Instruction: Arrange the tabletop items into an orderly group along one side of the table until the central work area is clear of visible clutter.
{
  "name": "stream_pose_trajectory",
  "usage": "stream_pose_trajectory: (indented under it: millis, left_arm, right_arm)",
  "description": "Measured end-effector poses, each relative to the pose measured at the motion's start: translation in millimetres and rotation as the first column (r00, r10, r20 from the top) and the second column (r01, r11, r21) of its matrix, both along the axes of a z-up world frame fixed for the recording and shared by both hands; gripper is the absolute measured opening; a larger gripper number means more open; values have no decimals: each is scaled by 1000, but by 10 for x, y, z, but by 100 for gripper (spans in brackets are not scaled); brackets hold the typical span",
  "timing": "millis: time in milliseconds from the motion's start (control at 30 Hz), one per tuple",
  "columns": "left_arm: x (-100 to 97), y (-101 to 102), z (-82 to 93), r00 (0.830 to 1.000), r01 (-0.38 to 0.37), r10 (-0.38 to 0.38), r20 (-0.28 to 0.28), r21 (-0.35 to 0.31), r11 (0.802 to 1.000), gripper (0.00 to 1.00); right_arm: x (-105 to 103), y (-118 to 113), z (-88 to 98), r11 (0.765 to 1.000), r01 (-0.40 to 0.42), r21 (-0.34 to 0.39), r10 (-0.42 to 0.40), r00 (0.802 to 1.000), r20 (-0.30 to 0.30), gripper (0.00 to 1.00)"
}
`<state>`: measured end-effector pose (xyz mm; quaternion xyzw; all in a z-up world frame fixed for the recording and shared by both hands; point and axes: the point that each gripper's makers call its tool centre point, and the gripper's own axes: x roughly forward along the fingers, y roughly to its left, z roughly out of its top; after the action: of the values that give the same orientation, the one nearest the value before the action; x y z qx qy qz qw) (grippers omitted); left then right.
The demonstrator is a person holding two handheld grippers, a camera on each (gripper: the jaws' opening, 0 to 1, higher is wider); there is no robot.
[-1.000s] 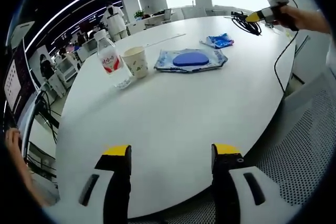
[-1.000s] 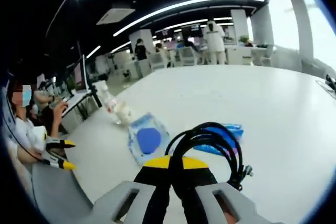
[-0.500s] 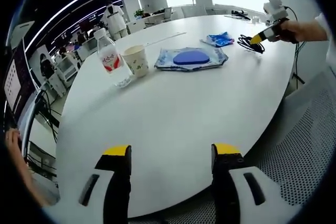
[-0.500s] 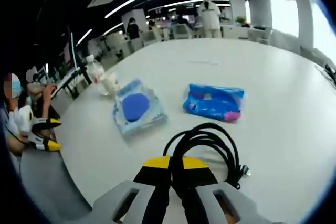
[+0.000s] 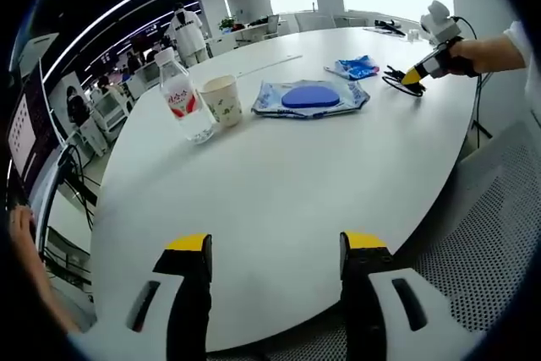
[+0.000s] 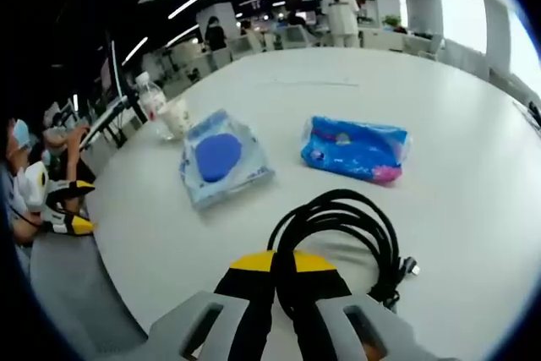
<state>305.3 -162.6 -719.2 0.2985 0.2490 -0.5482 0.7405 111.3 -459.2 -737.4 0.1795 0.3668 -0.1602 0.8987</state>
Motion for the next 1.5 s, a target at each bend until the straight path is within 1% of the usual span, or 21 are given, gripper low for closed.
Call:
stream_pose_trajectory:
  millis: [167, 233, 300, 367, 467, 500, 600, 767, 967, 1133, 1300, 1367, 1400, 1433, 1467, 1500]
  left_arm:
    - [5, 4, -6, 1000, 0, 0, 3, 6, 1000, 61]
    - [7, 11, -17, 1000, 2, -2, 5, 14, 1000, 61]
    - [9, 5, -10, 1000, 3, -3, 7, 10, 1000, 61]
    - [13, 7, -8, 1000, 1, -1, 8, 10, 1000, 61]
    - [17, 6, -6, 1000, 0, 0, 10, 10, 1000, 61]
    - [19, 4, -2, 1000, 0, 0, 11, 8, 1000, 61]
    - [17, 9, -6, 1000, -2, 2, 9, 11, 1000, 61]
    - [13, 7, -6, 1000, 0, 0, 11, 12, 1000, 61]
    - [10, 0, 8, 1000, 1, -1, 12, 8, 1000, 61]
    - [13, 2, 8, 1000, 1, -1, 12, 7, 1000, 61]
    - [11, -1, 12, 1000, 1, -1, 12, 5, 1000, 61]
    - [5, -5, 13, 1000, 4, -4, 11, 3, 1000, 61]
    - [3, -7, 13, 1000, 5, -5, 10, 2, 1000, 61]
    - [-3, -10, 15, 1000, 5, -5, 6, -1, 1000, 61]
    - [-7, -17, 19, 1000, 4, -4, 2, -7, 1000, 61]
    - [-5, -16, 17, 1000, 3, -3, 1, -7, 1000, 62]
  right_arm:
    - [-25, 37, -91, 1000, -19, 19, 19, 999, -26, 2]
    - [-41, 38, -153, 999, -23, 29, 24, 999, -47, 3]
    - [-48, 54, -185, 999, -37, 22, 39, 997, -64, 3]
    - [-45, 43, -185, 999, -38, 19, 39, 997, -64, 3]
    - [-39, 21, -214, 999, -33, 33, 36, 997, -69, 3]
    - [-47, 44, -256, 998, -49, 46, 53, 995, -88, 4]
    - [-35, 37, -298, 997, -65, 49, 70, 991, -113, 4]
    - [-41, 62, -290, 996, -71, 48, 77, 990, -122, 5]
    - [-51, 46, -313, 997, -39, 70, 47, 993, -110, 5]
    - [-46, 75, -306, 998, -56, 37, 61, 990, -127, 6]
    - [-49, 49, -307, 998, -42, 45, 48, 990, -131, 7]
    - [-57, 26, -307, 999, -44, 32, 48, 988, -144, 9]
    - [-72, -10, -304, 999, -50, 4, 50, 986, -159, 15]
    - [-79, -65, -289, 997, -65, -47, 56, 984, -169, 22]
    - [-53, -42, -277, 998, -56, -32, 51, 987, -150, 31]
    - [-26, -29, -249, 1000, -24, 1, 24, 992, -125, 41]
